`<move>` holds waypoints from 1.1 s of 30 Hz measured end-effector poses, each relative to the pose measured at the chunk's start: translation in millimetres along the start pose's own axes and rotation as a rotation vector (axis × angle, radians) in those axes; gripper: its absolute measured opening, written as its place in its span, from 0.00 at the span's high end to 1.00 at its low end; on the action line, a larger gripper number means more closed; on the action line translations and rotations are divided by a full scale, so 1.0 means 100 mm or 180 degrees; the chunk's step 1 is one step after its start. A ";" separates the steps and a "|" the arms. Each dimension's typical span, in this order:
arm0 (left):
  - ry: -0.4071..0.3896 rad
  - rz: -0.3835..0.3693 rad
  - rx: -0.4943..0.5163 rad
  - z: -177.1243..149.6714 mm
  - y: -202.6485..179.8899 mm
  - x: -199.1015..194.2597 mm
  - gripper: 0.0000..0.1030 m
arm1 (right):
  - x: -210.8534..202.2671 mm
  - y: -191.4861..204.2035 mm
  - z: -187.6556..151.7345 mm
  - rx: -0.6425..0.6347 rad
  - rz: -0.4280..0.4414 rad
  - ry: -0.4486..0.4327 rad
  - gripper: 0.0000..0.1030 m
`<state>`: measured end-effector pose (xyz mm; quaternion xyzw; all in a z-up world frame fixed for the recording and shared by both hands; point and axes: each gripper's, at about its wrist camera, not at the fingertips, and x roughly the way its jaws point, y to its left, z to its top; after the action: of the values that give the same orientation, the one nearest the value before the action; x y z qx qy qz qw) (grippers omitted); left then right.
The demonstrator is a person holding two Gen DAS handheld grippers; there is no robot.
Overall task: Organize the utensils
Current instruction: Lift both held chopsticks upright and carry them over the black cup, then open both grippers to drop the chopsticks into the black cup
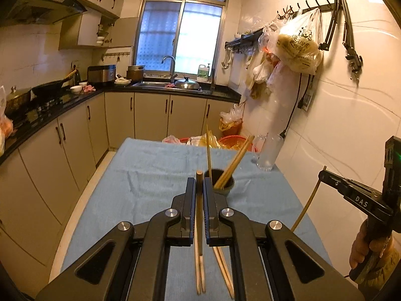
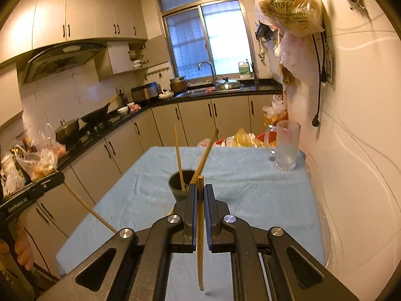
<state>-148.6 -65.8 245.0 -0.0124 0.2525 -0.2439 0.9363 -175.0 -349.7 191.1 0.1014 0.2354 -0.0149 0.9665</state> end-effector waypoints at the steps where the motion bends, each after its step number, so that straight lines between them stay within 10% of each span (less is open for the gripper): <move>1: -0.0027 0.0016 0.0020 0.08 -0.01 0.04 0.95 | 0.01 0.00 0.05 0.0002 0.0005 -0.0026 0.94; 19: -0.0339 -0.0043 0.0019 1.33 -0.27 0.79 0.95 | 0.63 0.10 1.10 0.0278 0.0130 -0.0723 0.94; 33: 0.0242 -0.0042 0.0164 1.03 -0.43 1.85 0.95 | 1.51 -0.21 0.91 0.0611 0.0053 -0.0321 0.94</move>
<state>21.2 -199.9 255.0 0.0193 0.2814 -0.2568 0.9244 -1.1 -385.6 196.4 0.1946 0.1830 -0.0344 0.9630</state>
